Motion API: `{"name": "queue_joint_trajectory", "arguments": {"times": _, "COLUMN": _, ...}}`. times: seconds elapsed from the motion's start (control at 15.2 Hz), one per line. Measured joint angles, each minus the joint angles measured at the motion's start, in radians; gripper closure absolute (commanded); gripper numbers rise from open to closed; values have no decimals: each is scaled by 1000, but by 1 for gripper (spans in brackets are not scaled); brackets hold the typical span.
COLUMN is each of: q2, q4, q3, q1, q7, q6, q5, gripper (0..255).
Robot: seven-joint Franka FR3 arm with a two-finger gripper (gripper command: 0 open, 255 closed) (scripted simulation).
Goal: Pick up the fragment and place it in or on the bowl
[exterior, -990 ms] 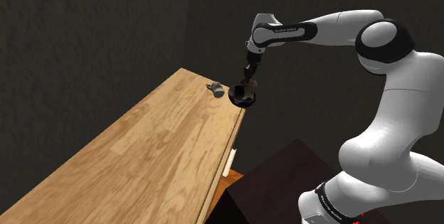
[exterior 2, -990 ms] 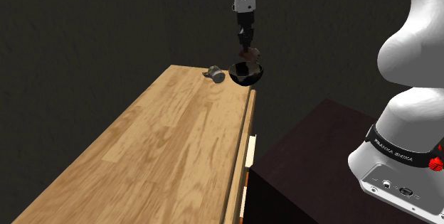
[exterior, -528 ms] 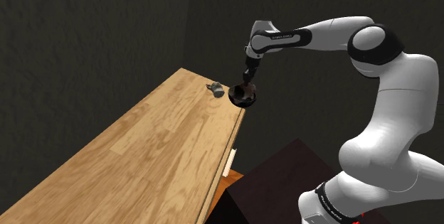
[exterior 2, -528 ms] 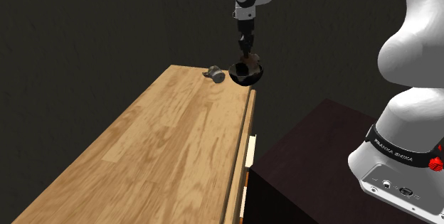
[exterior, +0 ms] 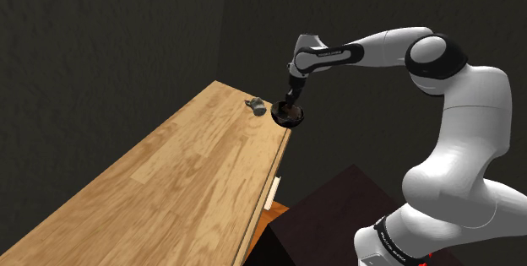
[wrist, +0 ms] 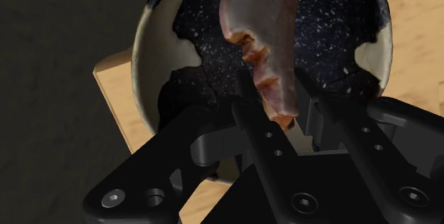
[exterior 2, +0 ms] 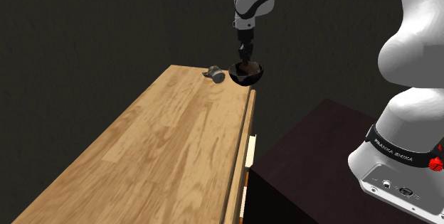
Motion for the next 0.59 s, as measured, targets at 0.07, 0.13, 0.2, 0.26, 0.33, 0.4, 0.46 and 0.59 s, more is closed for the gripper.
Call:
{"name": "queue_joint_trajectory", "arguments": {"times": 0.07, "q2": 5, "q4": 1, "q3": -2, "q1": 3, "q7": 2, "q6": 3, "q5": -2, "gripper": 255}}
{"name": "queue_joint_trajectory", "arguments": {"times": 0.13, "q2": 7, "q4": 1, "q3": -3, "q1": 3, "q7": 2, "q6": 6, "q5": -3, "gripper": 255}}
{"name": "queue_joint_trajectory", "arguments": {"times": 0.2, "q2": 8, "q4": 0, "q3": -4, "q1": 3, "q7": 3, "q6": 7, "q5": -4, "gripper": 255}}
{"name": "queue_joint_trajectory", "arguments": {"times": 0.26, "q2": 8, "q4": 0, "q3": -4, "q1": 3, "q7": 2, "q6": 8, "q5": -4, "gripper": 255}}
{"name": "queue_joint_trajectory", "arguments": {"times": 0.33, "q2": 9, "q4": 1, "q3": -4, "q1": 3, "q7": 2, "q6": 8, "q5": -4, "gripper": 255}}
{"name": "queue_joint_trajectory", "arguments": {"times": 0.4, "q2": 9, "q4": 1, "q3": -4, "q1": 3, "q7": 2, "q6": 8, "q5": -5, "gripper": 255}}
{"name": "queue_joint_trajectory", "arguments": {"times": 0.46, "q2": 9, "q4": 1, "q3": -4, "q1": 3, "q7": 2, "q6": 8, "q5": -5, "gripper": 255}}
{"name": "queue_joint_trajectory", "arguments": {"times": 0.59, "q2": 9, "q4": 1, "q3": -4, "q1": 3, "q7": 2, "q6": 8, "q5": -5, "gripper": 0}}
